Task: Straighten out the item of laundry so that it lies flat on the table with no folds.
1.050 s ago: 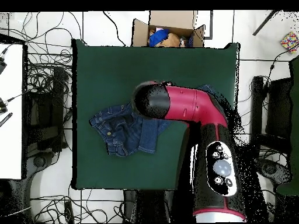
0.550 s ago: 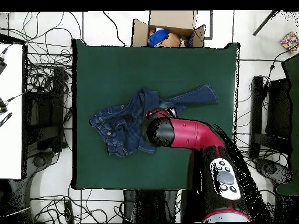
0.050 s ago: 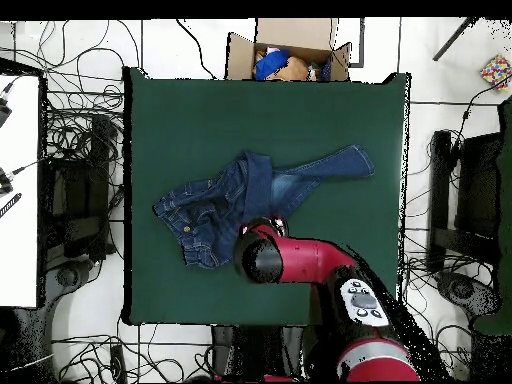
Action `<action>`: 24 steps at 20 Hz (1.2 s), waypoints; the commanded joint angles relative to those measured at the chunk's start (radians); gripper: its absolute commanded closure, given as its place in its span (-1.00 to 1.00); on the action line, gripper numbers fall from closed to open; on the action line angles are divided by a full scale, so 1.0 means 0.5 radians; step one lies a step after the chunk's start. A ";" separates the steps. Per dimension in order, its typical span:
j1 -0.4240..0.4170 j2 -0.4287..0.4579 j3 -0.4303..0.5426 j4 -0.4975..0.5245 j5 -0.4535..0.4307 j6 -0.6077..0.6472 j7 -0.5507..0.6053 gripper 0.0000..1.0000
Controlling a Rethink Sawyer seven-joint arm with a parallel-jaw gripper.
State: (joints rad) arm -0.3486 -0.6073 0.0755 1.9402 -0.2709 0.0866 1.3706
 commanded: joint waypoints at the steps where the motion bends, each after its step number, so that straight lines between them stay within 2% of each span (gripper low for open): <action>1: 0.083 0.101 0.021 0.227 -0.001 -0.148 0.462 -1.00; 11: 0.097 0.068 0.027 0.220 0.067 -0.096 0.426 -1.00; 15: 0.120 0.198 0.003 0.179 0.055 -0.212 0.444 -1.00; 19: 0.156 0.227 -0.052 0.166 0.060 -0.250 0.454 -1.00; 24: 0.175 0.504 -0.082 0.060 0.065 -0.420 0.465 -1.00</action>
State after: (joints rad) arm -0.2894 -0.4937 0.0558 2.0416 -0.2695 -0.0187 1.3706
